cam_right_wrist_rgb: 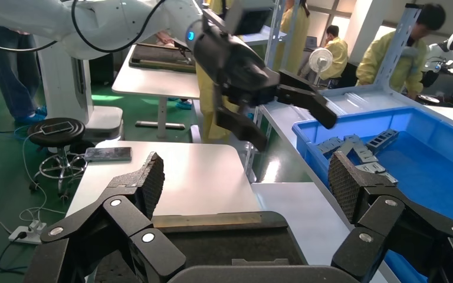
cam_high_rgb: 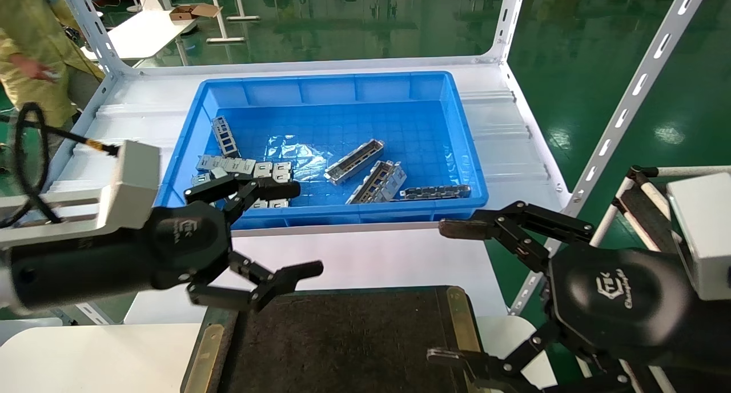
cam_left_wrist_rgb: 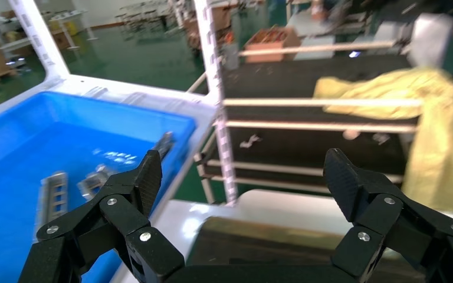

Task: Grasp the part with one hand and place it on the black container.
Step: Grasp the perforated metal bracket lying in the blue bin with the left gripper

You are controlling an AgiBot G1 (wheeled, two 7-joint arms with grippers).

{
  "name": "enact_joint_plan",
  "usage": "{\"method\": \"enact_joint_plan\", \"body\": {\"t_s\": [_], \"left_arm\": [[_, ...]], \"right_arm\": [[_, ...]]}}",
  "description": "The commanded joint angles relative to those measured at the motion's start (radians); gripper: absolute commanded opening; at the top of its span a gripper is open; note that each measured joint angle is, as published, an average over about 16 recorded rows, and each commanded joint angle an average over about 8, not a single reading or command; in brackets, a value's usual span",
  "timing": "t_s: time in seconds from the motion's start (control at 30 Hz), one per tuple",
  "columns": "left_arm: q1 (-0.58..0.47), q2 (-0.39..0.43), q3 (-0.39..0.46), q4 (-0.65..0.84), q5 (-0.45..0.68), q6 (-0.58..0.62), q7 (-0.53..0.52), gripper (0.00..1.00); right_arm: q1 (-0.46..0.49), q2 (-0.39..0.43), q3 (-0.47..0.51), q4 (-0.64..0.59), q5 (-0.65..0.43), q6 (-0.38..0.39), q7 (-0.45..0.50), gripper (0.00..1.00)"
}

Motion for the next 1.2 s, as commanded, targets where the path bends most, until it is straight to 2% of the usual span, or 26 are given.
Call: {"method": "enact_joint_plan", "body": {"t_s": [0.03,0.43,0.7,0.97,1.2], "left_arm": [[-0.022,0.019,0.012,0.015,0.033,-0.016,0.009,1.00],[-0.205,0.231,0.101,0.338,0.211,-0.117,0.080,1.00],[-0.320,0.367,0.137,0.599,0.296,-0.216,0.170,1.00],[-0.405,0.486,0.153,0.840,0.344,-0.332,0.266,1.00],[-0.448,0.565,0.158,0.990,0.360,-0.426,0.329,1.00]], "right_arm": [[0.000,0.000,0.000,0.000,0.000,0.000,0.000,1.00],[0.000,0.000,0.000,0.000,0.000,0.000,0.000,1.00],[0.000,0.000,-0.001,0.000,0.000,0.000,0.000,1.00],[0.000,0.000,-0.001,0.000,0.001,0.000,0.000,1.00],[0.000,0.000,-0.001,0.000,0.001,0.000,0.000,1.00]]}}
